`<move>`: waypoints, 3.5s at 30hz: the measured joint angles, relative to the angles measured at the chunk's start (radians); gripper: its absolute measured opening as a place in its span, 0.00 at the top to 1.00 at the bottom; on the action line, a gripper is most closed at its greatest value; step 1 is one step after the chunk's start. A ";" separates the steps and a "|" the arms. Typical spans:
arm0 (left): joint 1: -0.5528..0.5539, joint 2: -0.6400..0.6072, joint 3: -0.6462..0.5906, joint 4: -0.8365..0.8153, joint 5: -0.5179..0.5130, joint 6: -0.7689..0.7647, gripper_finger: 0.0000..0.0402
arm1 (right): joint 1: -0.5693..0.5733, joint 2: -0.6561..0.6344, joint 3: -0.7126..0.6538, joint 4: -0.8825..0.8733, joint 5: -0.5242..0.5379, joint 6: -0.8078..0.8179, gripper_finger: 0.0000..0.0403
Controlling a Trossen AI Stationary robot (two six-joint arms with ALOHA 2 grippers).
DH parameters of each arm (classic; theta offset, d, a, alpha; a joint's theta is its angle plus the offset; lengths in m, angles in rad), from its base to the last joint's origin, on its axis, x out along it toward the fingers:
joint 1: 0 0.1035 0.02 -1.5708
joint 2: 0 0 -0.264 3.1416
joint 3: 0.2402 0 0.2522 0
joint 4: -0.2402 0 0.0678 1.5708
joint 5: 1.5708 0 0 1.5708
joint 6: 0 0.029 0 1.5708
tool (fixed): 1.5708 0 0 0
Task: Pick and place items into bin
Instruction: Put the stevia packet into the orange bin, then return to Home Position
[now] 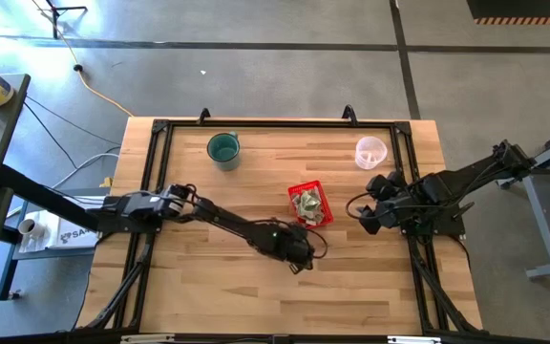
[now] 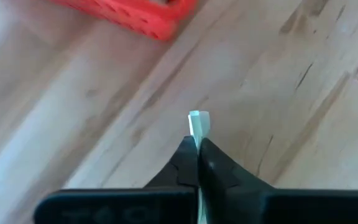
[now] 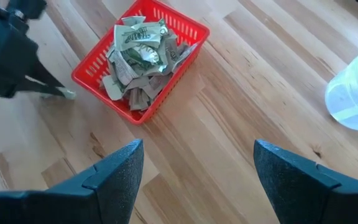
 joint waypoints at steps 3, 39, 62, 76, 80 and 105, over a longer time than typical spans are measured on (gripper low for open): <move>-0.003 -0.022 0.074 -0.062 -0.010 0.003 0.93 | 0.000 -0.001 0.000 0.000 0.014 -0.004 0.27; 0.090 -0.296 0.263 -0.295 0.175 0.004 0.14 | -0.004 -0.150 0.001 -0.097 -0.106 0.073 0.27; 0.105 -0.862 -0.679 0.717 0.102 0.279 0.12 | -0.068 -0.846 -0.190 0.361 -0.139 -0.410 0.27; 0.132 -1.257 -1.531 1.583 0.064 0.276 0.12 | -0.064 -0.958 -0.428 0.627 -0.273 -0.519 0.27; 0.135 -1.317 -1.632 1.671 0.083 0.248 0.12 | -0.066 -0.937 -0.537 0.797 -0.287 -0.481 0.27; 0.134 -2.265 -1.668 0.570 0.132 0.294 0.12 | -0.151 -0.959 -0.591 0.877 -0.079 -0.426 0.27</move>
